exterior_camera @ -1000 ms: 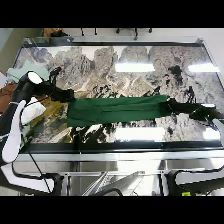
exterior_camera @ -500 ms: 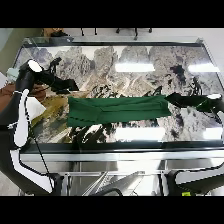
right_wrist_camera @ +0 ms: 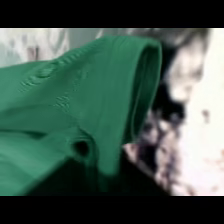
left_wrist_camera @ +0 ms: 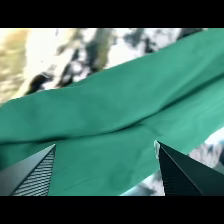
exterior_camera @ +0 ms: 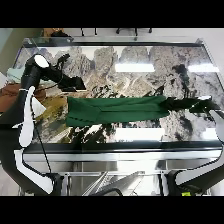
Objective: Fold the shirts.
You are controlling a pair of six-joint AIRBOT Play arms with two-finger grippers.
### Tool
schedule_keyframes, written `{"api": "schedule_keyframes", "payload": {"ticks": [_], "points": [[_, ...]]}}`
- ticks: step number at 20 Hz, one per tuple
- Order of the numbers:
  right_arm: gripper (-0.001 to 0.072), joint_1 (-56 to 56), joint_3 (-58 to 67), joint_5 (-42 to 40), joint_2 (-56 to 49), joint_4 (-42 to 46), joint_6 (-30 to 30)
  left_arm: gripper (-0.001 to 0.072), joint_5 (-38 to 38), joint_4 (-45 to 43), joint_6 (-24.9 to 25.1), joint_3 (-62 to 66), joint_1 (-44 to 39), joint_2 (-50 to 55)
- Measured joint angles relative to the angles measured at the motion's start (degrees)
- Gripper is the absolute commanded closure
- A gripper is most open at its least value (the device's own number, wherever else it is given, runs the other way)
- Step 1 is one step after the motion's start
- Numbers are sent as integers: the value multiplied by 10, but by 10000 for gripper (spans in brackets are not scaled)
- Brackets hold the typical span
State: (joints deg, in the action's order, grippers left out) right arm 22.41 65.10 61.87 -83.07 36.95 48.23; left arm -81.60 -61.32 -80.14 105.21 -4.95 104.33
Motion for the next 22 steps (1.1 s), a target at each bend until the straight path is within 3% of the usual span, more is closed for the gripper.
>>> {"api": "schedule_keyframes", "payload": {"ticks": [2, 3, 5, 7, 16, 22], "points": [[687, -5, 1, 2, -6, 2, 1, 443, 10, 0, 0, 0, -21, 2], [687, -6, 4, 4, -6, 3, 0, 597, 16, 0, -2, 0, -32, 3], [687, -8, 12, 7, -1, 17, -1, 612, 26, 0, -3, 1, -59, 9], [687, -9, 27, 21, 13, 39, 2, 693, 40, 0, -5, 1, -90, 24], [688, -10, 145, 180, 177, 25, 79, 693, 177, 99, -19, 24, -268, 158], [687, -10, 171, 233, 271, 14, 122, 693, 241, 156, -35, 106, -335, 226]]}}
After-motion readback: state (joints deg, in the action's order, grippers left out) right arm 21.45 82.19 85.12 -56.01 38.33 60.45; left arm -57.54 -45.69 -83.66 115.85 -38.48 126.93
